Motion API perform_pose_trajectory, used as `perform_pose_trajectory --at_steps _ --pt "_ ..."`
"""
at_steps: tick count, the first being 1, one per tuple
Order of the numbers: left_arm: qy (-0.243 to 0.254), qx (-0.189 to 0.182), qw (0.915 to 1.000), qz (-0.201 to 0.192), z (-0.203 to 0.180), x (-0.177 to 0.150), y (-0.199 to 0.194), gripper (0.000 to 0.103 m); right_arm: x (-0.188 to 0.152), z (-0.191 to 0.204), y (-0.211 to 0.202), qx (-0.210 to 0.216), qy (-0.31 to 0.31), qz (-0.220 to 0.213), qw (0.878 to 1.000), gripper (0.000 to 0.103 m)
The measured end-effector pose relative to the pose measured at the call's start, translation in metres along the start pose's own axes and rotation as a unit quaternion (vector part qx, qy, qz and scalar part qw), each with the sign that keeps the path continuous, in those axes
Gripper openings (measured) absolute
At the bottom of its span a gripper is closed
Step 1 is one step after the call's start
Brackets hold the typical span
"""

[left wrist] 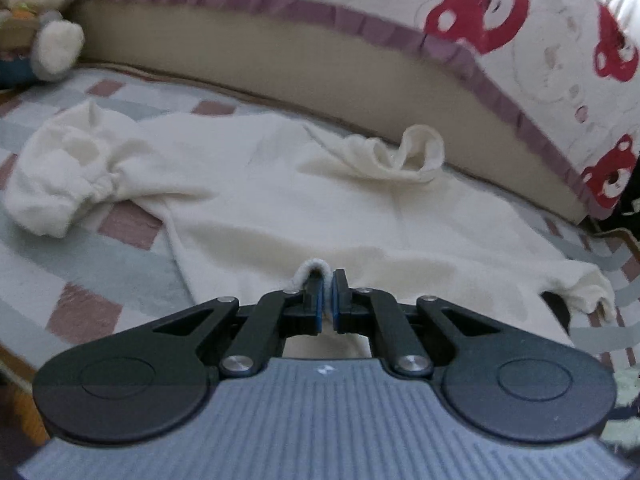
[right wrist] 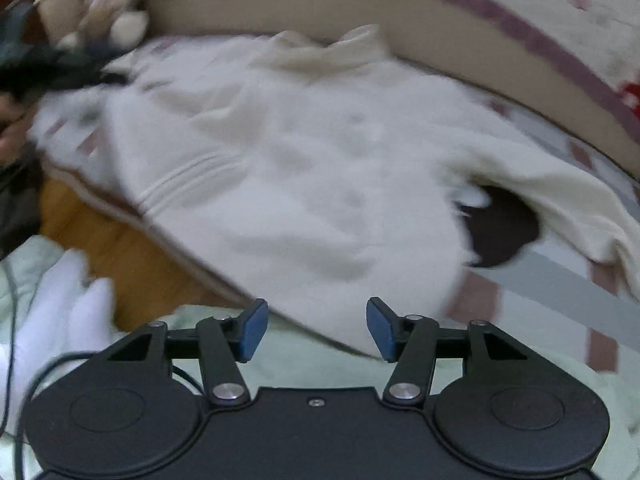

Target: Fold clothes

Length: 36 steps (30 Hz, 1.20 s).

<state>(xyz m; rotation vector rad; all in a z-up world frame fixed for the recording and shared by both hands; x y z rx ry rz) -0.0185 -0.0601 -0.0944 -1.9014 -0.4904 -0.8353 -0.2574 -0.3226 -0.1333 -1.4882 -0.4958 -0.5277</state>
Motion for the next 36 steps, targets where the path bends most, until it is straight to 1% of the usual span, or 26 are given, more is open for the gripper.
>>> perform_pose_trajectory --at_steps 1,2,4,5,7,9,10,12,13,15,17,19,20,21,22,24,25,26,27,29,30,31,32,33,34,36 --pt "0.000 0.004 1.0000 0.002 0.001 0.004 0.009 0.005 0.007 0.012 0.007 0.008 -0.020 -0.003 1.000 0.063" --pt "0.001 0.005 1.0000 0.001 0.001 0.007 0.014 0.005 0.014 0.023 0.013 0.016 -0.041 -0.005 0.999 0.070" --pt "0.002 0.009 0.9999 -0.005 0.001 0.010 0.022 0.005 0.021 0.040 0.033 0.006 -0.091 -0.012 0.996 0.072" --pt "0.002 0.010 0.9999 -0.008 0.000 0.011 0.024 0.005 0.022 0.047 0.045 -0.005 -0.115 -0.004 0.993 0.072" --pt "-0.003 0.007 0.9999 -0.010 0.001 0.009 0.027 0.005 0.019 0.060 0.070 -0.022 -0.168 0.043 0.985 0.069" --pt "-0.004 0.011 0.9999 -0.012 0.004 0.007 0.025 0.005 0.022 0.069 0.074 -0.053 -0.218 0.039 0.974 0.033" --pt "-0.005 0.014 0.9998 -0.012 0.006 0.006 0.022 0.005 0.024 0.074 0.076 -0.068 -0.242 0.036 0.967 0.030" --pt "-0.005 0.016 0.9998 -0.013 0.013 0.004 0.018 0.006 0.040 0.056 0.063 -0.023 -0.167 0.012 0.986 0.012" --pt "-0.004 0.016 0.9998 -0.014 0.016 0.004 0.016 0.006 0.048 0.046 0.056 0.001 -0.126 0.000 0.992 0.010" --pt "-0.006 0.021 0.9997 -0.008 0.023 0.002 0.016 0.006 0.056 0.017 0.057 0.009 -0.055 -0.013 0.998 0.008" --pt "-0.011 0.028 0.9995 0.004 0.027 -0.002 0.017 0.008 0.064 -0.012 0.059 0.016 0.016 -0.025 0.999 0.008" --pt "-0.010 0.027 0.9996 0.007 0.024 -0.008 0.014 0.012 0.072 -0.042 0.061 0.023 0.087 -0.036 0.995 0.000" --pt "-0.007 0.025 0.9996 0.007 0.022 -0.011 0.012 0.023 0.076 -0.056 0.062 0.026 0.123 -0.042 0.991 0.000" --pt "0.000 0.024 0.9997 0.005 0.019 -0.014 0.009 0.032 0.078 -0.064 0.067 -0.002 0.121 -0.042 0.992 0.000" --pt "0.006 0.022 0.9997 0.002 0.016 -0.017 0.005 0.046 0.078 -0.069 0.070 -0.021 0.118 -0.039 0.992 0.000" --pt "0.014 0.008 0.9999 -0.003 0.010 -0.023 0.000 0.050 0.078 -0.080 0.075 -0.056 0.111 -0.032 0.992 0.000" --pt "0.020 0.004 0.9998 -0.003 0.008 -0.025 -0.001 0.050 0.077 -0.085 0.073 -0.057 0.118 -0.023 0.991 0.000" --pt "0.029 0.009 0.9995 0.001 0.006 -0.027 0.001 0.050 0.075 -0.084 0.064 -0.044 0.116 -0.032 0.992 0.002" --pt "0.039 0.016 0.9991 0.006 0.003 -0.028 0.004 0.050 0.073 -0.083 0.054 -0.030 0.114 -0.042 0.992 0.010" --pt "0.057 0.034 0.9977 0.014 0.001 -0.029 0.012 0.048 0.064 -0.069 0.036 0.014 0.082 -0.065 0.994 0.014" --pt "0.054 0.040 0.9976 0.017 0.001 -0.028 0.016 0.047 0.059 -0.061 0.028 0.037 0.066 -0.076 0.994 0.033" --pt "0.038 0.046 0.9980 0.019 0.005 -0.026 0.019 0.044 0.050 -0.049 0.024 0.046 0.034 -0.078 0.995 0.045" --pt "0.023 0.051 0.9982 0.021 0.008 -0.025 0.022 0.037 0.042 -0.036 0.020 0.054 0.001 -0.080 0.995 0.064" --pt "0.007 0.059 0.9979 0.024 0.011 -0.023 0.025 0.030 0.033 -0.023 0.016 0.062 -0.032 -0.081 0.994 0.071" --pt "-0.006 0.071 0.9970 0.029 0.013 -0.021 0.028 0.017 0.027 -0.010 0.021 0.052 -0.072 -0.066 0.994 0.071" --pt "-0.007 0.091 0.9949 0.042 0.015 -0.019 0.034 0.015 0.016 0.012 0.034 0.011 -0.154 -0.046 0.987 0.071"
Point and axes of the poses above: each gripper's, at about its wrist camera, not at the fingertips, and y roughly the way its jaws point, z to its left, x to its top, the point moved 2 cm from there along y, roughly the way its jaws point, and after that the axes turned 4 degrees about -z, right-handed, at the moved point
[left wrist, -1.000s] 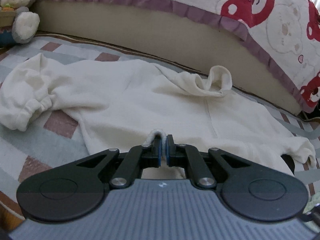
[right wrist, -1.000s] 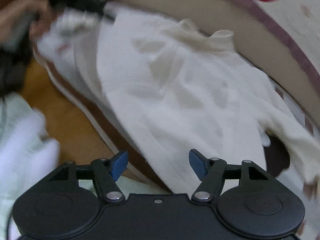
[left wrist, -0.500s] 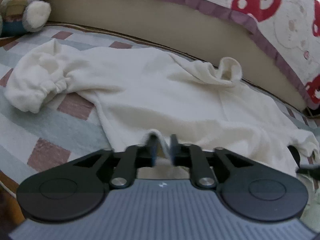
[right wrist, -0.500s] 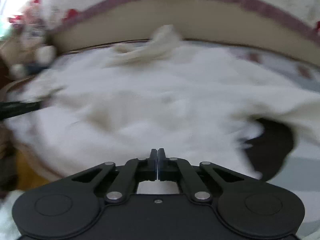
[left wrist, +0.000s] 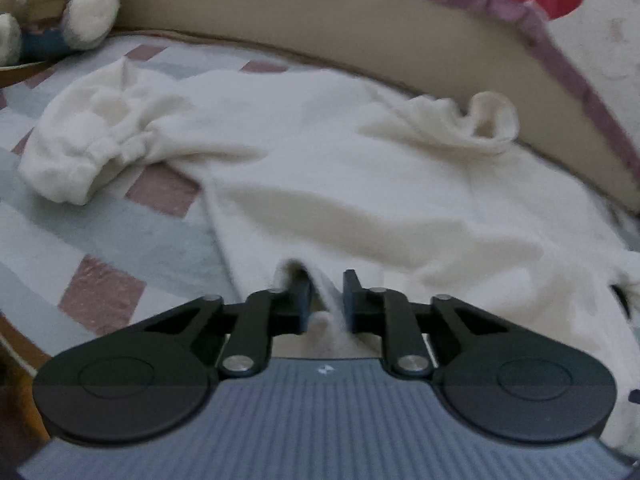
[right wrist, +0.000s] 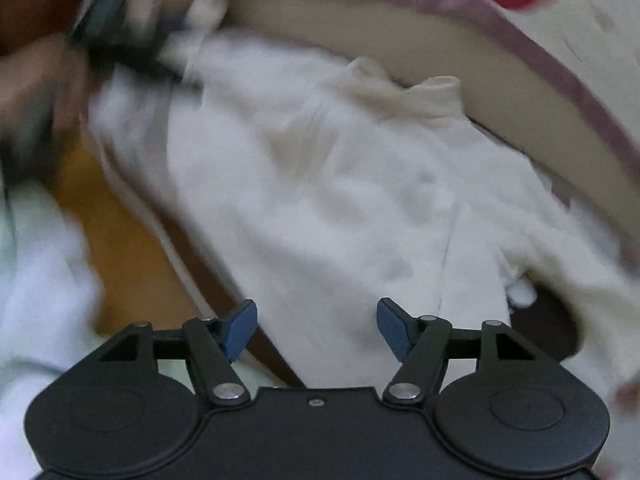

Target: Fold clothes

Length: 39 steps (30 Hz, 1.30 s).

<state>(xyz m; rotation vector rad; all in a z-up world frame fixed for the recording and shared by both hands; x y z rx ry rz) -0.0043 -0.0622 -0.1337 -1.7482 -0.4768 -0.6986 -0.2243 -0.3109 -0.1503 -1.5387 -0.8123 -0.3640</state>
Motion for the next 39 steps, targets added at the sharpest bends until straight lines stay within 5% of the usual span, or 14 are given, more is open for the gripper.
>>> perform_pose_trajectory --at_steps 3,4,6,7,9,11,15,22,25,32,39 --pt "0.008 0.005 0.9999 -0.006 -0.007 0.001 0.000 0.014 -0.010 0.028 0.024 -0.087 -0.127 0.020 0.988 0.064" --pt "0.010 0.006 0.9999 -0.008 -0.009 0.000 -0.001 0.014 -0.010 0.026 0.025 -0.100 -0.120 0.015 0.988 0.057" --pt "0.017 0.003 0.9997 -0.014 -0.012 -0.001 -0.004 0.014 -0.006 0.008 0.019 -0.112 -0.049 -0.003 0.993 0.018" --pt "0.020 -0.003 0.9996 -0.020 -0.012 -0.001 -0.006 0.015 -0.002 -0.006 0.013 -0.109 0.013 -0.014 0.994 0.014" --pt "0.018 -0.023 0.9992 -0.027 -0.012 0.000 -0.011 0.021 -0.001 -0.047 0.000 -0.072 0.167 -0.038 0.983 0.013" --pt "0.011 -0.048 0.9983 -0.030 -0.012 0.002 -0.015 0.036 -0.006 -0.085 -0.007 -0.032 0.300 -0.057 0.952 0.013" --pt "0.046 -0.077 0.9956 -0.027 -0.029 -0.002 -0.024 0.046 -0.019 -0.108 0.005 -0.039 0.353 -0.067 0.932 0.013" --pt "0.188 -0.052 0.9807 -0.014 -0.072 -0.043 -0.040 0.065 -0.037 -0.139 0.023 -0.050 0.419 -0.084 0.903 0.013" --pt "0.234 -0.037 0.9715 -0.003 -0.079 -0.059 -0.045 0.066 -0.037 -0.144 0.027 -0.056 0.416 -0.098 0.902 0.012" --pt "0.257 -0.034 0.9634 0.066 -0.072 -0.084 -0.069 0.062 -0.018 -0.129 0.015 -0.138 0.312 -0.112 0.933 0.012" --pt "0.231 -0.018 0.9711 0.058 -0.071 -0.089 -0.094 0.057 -0.009 -0.114 -0.002 -0.183 0.241 -0.137 0.943 0.012"
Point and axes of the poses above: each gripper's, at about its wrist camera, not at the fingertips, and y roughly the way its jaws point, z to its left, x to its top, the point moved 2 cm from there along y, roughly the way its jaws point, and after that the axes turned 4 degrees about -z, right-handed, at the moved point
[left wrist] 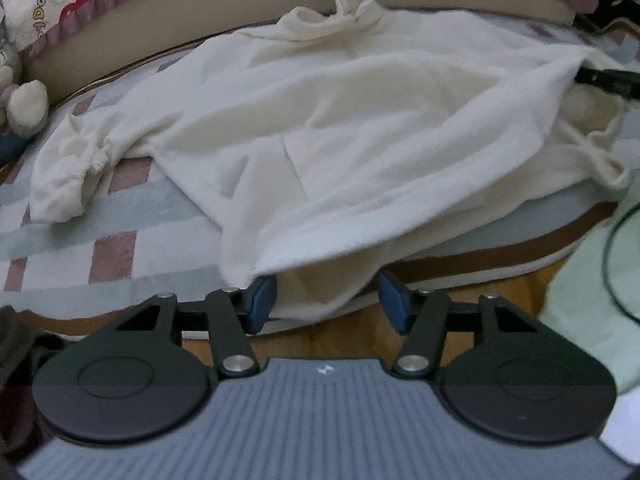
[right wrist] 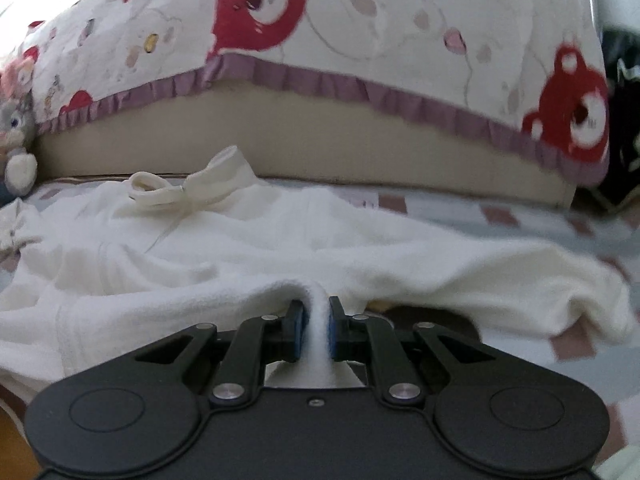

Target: Fold clothes

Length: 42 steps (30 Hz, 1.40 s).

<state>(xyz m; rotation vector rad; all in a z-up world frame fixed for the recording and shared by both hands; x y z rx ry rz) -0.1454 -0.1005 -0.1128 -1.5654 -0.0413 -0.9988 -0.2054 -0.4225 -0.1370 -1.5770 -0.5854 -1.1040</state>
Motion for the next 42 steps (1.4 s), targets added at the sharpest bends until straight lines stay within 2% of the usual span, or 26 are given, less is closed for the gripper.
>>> perform_pose_trajectory --at_steps 1,4,7,9,11,15,17,19,21,22,23,25,26,27,28,31,32,33,35,36,39,42 --pt "-0.003 -0.002 1.0000 0.001 0.000 -0.001 -0.004 0.057 0.001 0.002 -0.003 -0.006 -0.016 -0.007 1.000 0.012" --pt "-0.038 0.012 0.9980 0.049 0.004 -0.007 -0.005 0.060 0.003 0.002 -0.008 -0.025 -0.031 -0.015 0.999 0.012" --pt "-0.078 0.017 0.9954 0.054 0.009 -0.012 -0.002 0.061 0.005 -0.003 -0.011 -0.050 -0.034 -0.019 0.998 0.012" --pt "-0.105 -0.001 0.9933 0.049 0.014 -0.013 0.007 0.061 0.006 -0.009 -0.013 -0.054 -0.023 -0.020 0.998 0.012" --pt "-0.124 -0.027 0.9905 0.053 0.013 -0.012 0.017 0.061 0.007 -0.018 -0.013 -0.039 0.012 -0.020 0.999 0.012" --pt "-0.076 -0.049 0.9949 0.045 -0.006 -0.010 0.029 0.061 0.008 -0.031 -0.015 -0.035 0.047 -0.028 0.998 0.012" --pt "-0.029 -0.024 0.9985 0.040 -0.017 -0.007 0.039 0.063 0.008 -0.035 -0.016 -0.038 0.053 -0.033 0.997 0.012" --pt "0.014 0.025 0.9990 0.033 -0.023 -0.004 0.050 0.062 0.008 -0.038 -0.015 -0.033 0.066 -0.034 0.997 0.012" --pt "0.045 0.079 0.9958 0.012 -0.024 0.002 0.054 0.034 0.009 -0.041 -0.016 -0.029 0.076 -0.038 0.996 0.012" --pt "0.047 0.102 0.9937 0.001 -0.021 0.007 0.052 0.013 0.009 -0.040 -0.017 -0.029 0.072 -0.042 0.996 0.012" --pt "0.044 0.119 0.9918 -0.011 -0.016 0.011 0.049 0.010 0.010 -0.040 -0.018 -0.030 0.067 -0.046 0.996 0.012" --pt "0.005 0.127 0.9911 -0.041 0.000 0.022 0.036 0.010 0.011 -0.039 -0.021 -0.030 0.058 -0.054 0.996 0.013" --pt "-0.008 0.137 0.9889 -0.056 0.009 0.026 0.031 0.010 0.009 -0.043 -0.018 -0.031 0.068 -0.041 0.996 0.017" --pt "-0.019 0.148 0.9863 -0.071 0.016 0.031 0.026 0.010 0.006 -0.047 -0.014 -0.033 0.079 -0.027 0.996 0.032" --pt "-0.022 0.160 0.9831 -0.087 0.022 0.035 0.023 0.010 0.004 -0.051 -0.010 -0.034 0.090 -0.012 0.995 0.038" --pt "-0.027 0.165 0.9779 -0.125 0.035 0.052 0.019 0.010 -0.004 -0.063 0.000 -0.038 0.123 0.031 0.991 0.044" --pt "-0.026 0.164 0.9767 -0.135 0.038 0.059 0.019 0.010 -0.007 -0.067 0.004 -0.040 0.134 0.045 0.989 0.053" --pt "-0.022 0.168 0.9747 -0.146 0.040 0.067 0.021 0.010 -0.010 -0.071 0.008 -0.041 0.145 0.059 0.987 0.067" --pt "-0.026 0.167 0.9704 -0.172 0.041 0.082 0.020 0.010 -0.015 -0.079 0.015 -0.044 0.167 0.088 0.981 0.073" --pt "-0.040 0.154 0.9715 -0.175 0.042 0.085 0.019 0.010 -0.021 -0.088 0.015 -0.031 0.206 0.103 0.973 0.073" --pt "-0.082 0.117 0.9724 -0.184 0.046 0.094 0.015 0.008 -0.041 -0.116 0.013 0.010 0.328 0.149 0.933 0.072" --pt "-0.124 0.079 0.9701 -0.193 0.049 0.102 0.010 0.008 -0.047 -0.112 0.002 -0.024 0.285 0.166 0.944 0.073"
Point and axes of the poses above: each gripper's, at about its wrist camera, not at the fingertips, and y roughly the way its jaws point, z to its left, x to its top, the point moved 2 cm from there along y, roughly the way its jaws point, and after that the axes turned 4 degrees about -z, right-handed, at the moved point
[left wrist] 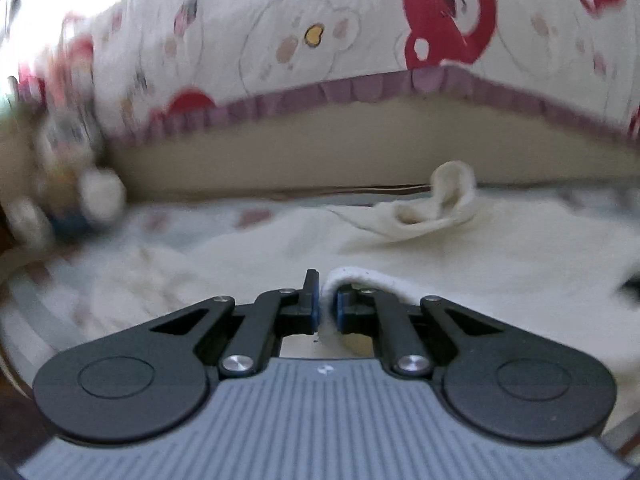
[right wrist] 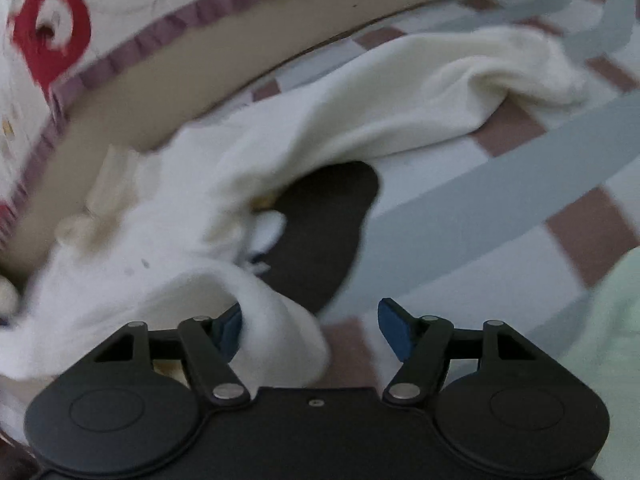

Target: Fold clothes

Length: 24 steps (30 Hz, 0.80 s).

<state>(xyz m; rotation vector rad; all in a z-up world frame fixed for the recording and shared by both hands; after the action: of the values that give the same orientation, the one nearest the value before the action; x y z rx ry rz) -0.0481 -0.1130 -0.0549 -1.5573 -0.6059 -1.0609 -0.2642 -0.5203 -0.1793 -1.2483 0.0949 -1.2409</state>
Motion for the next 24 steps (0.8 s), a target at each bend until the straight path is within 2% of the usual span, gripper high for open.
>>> perform_pose_trajectory --at_steps 1,3,5,9,11,12,13,14,17,19,22,24 --pt "-0.016 -0.009 0.9998 0.000 0.001 0.002 0.000 0.008 -0.004 0.003 -0.004 -0.008 -0.011 0.001 1.000 0.073" --pt "-0.045 -0.018 0.9988 0.001 0.007 0.001 -0.001 0.008 -0.011 0.009 -0.009 0.011 -0.020 0.008 1.000 0.073" --pt "-0.045 -0.013 0.9989 -0.004 0.009 -0.003 -0.002 0.008 -0.020 0.018 -0.012 0.022 -0.024 0.017 0.999 0.073" --pt "-0.049 -0.008 0.9987 -0.008 0.018 -0.009 -0.005 0.008 -0.047 0.027 -0.009 0.020 -0.017 0.054 0.998 0.073" --pt "-0.057 -0.008 0.9983 -0.009 0.023 -0.012 -0.007 0.008 -0.061 0.033 -0.012 0.017 -0.038 0.038 0.998 0.072" --pt "-0.060 -0.009 0.9981 -0.010 0.026 -0.013 -0.010 0.008 -0.068 0.036 -0.013 0.016 -0.049 0.029 0.998 0.064" --pt "-0.063 -0.008 0.9979 -0.014 0.030 -0.013 -0.014 0.007 -0.069 0.040 -0.011 0.004 -0.071 0.027 0.997 0.039" --pt "-0.068 -0.007 0.9975 -0.018 0.033 -0.012 -0.019 0.006 -0.069 0.043 -0.008 -0.010 -0.093 0.026 0.995 0.008" --pt "-0.090 -0.006 0.9953 -0.036 0.046 -0.003 -0.043 0.006 -0.055 0.039 -0.022 -0.034 -0.105 -0.011 0.994 0.006" --pt "-0.095 -0.004 0.9944 -0.047 0.056 0.003 -0.064 0.006 -0.040 0.034 -0.044 -0.034 -0.098 -0.039 0.994 0.006" --pt "-0.102 -0.006 0.9928 -0.061 0.071 0.011 -0.097 0.005 -0.021 0.032 -0.080 -0.005 -0.079 -0.069 0.994 0.005" --pt "-0.117 -0.024 0.9905 -0.069 0.083 0.008 -0.126 0.005 -0.017 0.035 -0.112 0.013 -0.079 -0.093 0.992 0.004"
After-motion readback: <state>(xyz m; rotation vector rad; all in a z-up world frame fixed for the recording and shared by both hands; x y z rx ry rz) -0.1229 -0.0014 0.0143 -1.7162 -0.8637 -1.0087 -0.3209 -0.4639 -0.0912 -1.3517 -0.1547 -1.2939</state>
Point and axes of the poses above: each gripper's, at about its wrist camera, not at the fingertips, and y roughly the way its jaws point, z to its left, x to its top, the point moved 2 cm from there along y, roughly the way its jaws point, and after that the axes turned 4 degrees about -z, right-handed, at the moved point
